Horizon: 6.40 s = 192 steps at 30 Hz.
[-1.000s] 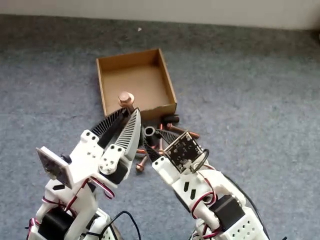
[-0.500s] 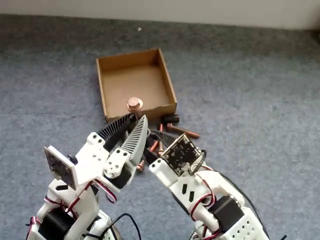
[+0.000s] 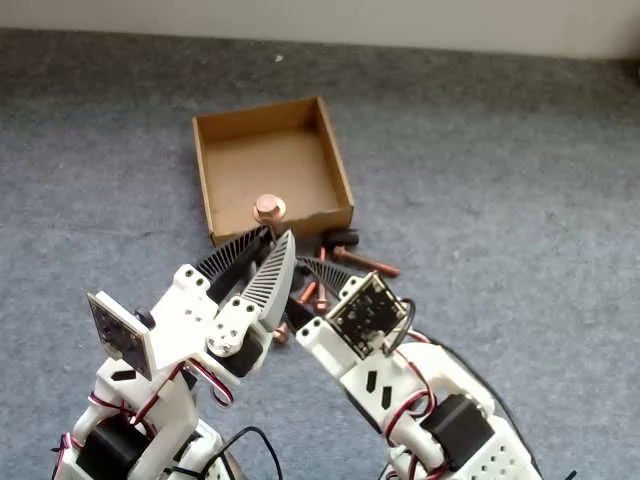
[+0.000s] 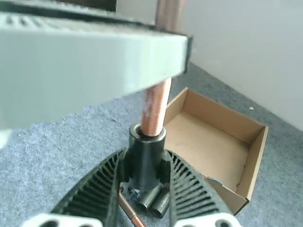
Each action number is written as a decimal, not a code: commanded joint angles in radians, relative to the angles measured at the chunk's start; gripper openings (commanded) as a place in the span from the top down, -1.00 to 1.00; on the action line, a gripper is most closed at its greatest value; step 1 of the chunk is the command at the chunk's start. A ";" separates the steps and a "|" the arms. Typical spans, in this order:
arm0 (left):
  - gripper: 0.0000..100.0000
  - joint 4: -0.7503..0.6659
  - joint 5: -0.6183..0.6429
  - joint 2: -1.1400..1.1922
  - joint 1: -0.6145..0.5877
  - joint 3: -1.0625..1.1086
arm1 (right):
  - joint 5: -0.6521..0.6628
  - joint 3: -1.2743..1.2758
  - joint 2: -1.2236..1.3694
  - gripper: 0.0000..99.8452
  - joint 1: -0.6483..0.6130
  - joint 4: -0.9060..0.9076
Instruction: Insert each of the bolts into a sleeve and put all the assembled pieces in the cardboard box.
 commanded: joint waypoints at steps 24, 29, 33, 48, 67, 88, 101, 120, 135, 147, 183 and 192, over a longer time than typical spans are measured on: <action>0.64 0.192 -0.012 -0.013 0.012 0.005 | 0.011 -0.107 -0.019 0.99 -0.001 -0.028; 0.53 0.322 -0.025 -0.013 0.013 -0.062 | 0.008 -0.099 -0.019 0.99 -0.001 -0.028; 0.52 0.385 -0.086 -0.013 0.012 -0.117 | 0.008 -0.097 -0.019 0.99 -0.001 -0.028; 0.67 0.430 -0.356 -0.013 -0.367 -0.105 | 0.008 -0.105 0.039 0.99 0.157 0.085; 0.67 0.308 -0.373 -0.013 -0.776 0.406 | 0.005 -0.782 1.032 0.99 0.271 -0.001; 0.67 0.310 -0.373 -0.013 -0.779 0.407 | 0.005 -0.839 1.580 0.88 0.323 -0.481; 0.67 0.308 -0.373 -0.013 -0.779 0.409 | 0.003 -0.897 1.376 0.74 0.315 -0.090; 0.67 0.307 -0.373 -0.013 -0.779 0.409 | -0.152 -0.957 1.504 0.74 0.079 0.328; 0.67 0.307 -0.373 -0.013 -0.779 0.409 | -0.152 -1.139 1.831 0.74 0.110 0.331; 0.67 0.308 -0.373 -0.013 -0.779 0.409 | -0.150 -1.139 1.937 0.81 0.128 0.384; 0.97 0.322 -0.232 -0.013 -0.773 0.214 | -0.440 -0.443 0.731 0.99 0.472 0.374; 0.99 0.575 -0.060 -0.013 -0.710 -0.004 | -0.470 -0.073 0.492 0.99 0.504 0.076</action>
